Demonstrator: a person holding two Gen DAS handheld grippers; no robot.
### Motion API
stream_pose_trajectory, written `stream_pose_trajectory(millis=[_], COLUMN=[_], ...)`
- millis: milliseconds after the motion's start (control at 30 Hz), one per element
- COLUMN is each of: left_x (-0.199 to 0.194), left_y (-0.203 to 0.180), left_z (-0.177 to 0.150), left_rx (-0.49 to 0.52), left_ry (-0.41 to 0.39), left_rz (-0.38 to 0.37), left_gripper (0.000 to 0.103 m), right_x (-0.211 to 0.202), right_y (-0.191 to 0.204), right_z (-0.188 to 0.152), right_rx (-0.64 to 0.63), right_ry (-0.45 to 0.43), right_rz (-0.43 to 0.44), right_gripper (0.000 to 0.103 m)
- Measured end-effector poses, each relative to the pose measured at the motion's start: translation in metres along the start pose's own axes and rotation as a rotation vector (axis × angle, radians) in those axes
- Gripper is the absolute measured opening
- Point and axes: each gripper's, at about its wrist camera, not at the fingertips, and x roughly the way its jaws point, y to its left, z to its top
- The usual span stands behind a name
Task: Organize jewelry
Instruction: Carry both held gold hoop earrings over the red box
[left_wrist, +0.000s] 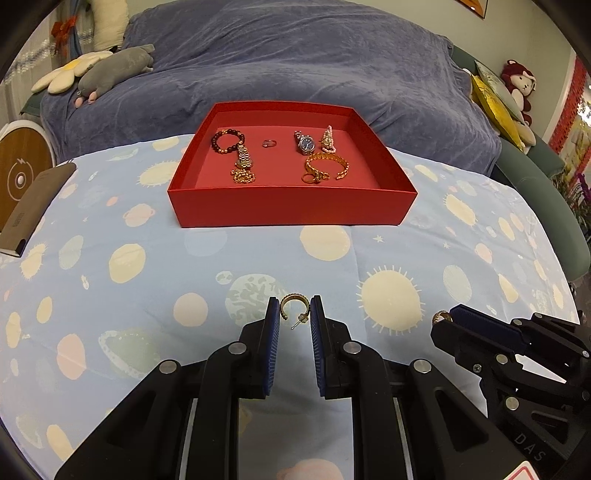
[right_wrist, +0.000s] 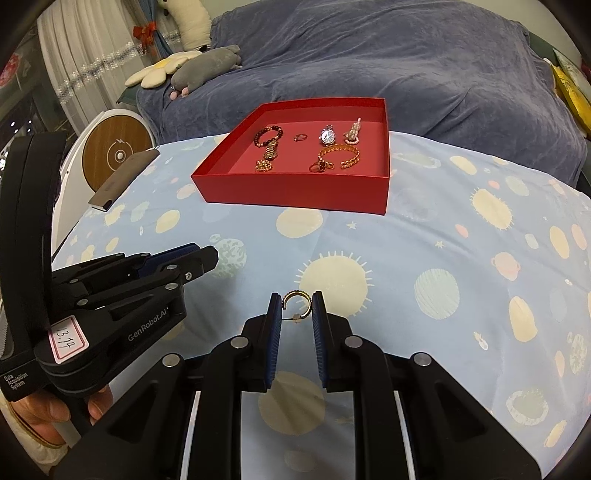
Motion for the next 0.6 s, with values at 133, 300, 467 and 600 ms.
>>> stream_pose_trajectory(millis=[133,300,467,600], left_x=[0.0017,0.0009,-0.0031,-0.0061], left_y=[0.0001,0.0027,0.0016,0.0002], left_z=[-0.0041,-0.0064,-0.0053,-0.0037], left_rx=[0.004,0.003,0.003,0.004], left_ry=[0.007,0.009,-0.002,-0.010], left_rz=[0.007,0.014,0.012,0.008], left_gripper=[0.014,0.014,0.014,0.014], right_x=[0.0003,-0.0006,-0.0026,-0.0027], right_y=[-0.0010,-0.0001,0.0052,0.0074], right_z=[-0.0040,-0.0045,-0.0010,0.0014], right_rx=[-0.005,-0.007,-0.016,-0.019], right_ry=[0.006,0.004,-0.009,-0.014], right_rz=[-0.006,-0.008,-0.006,-0.005], right_gripper=[0.016,0.016,0.016,0.016])
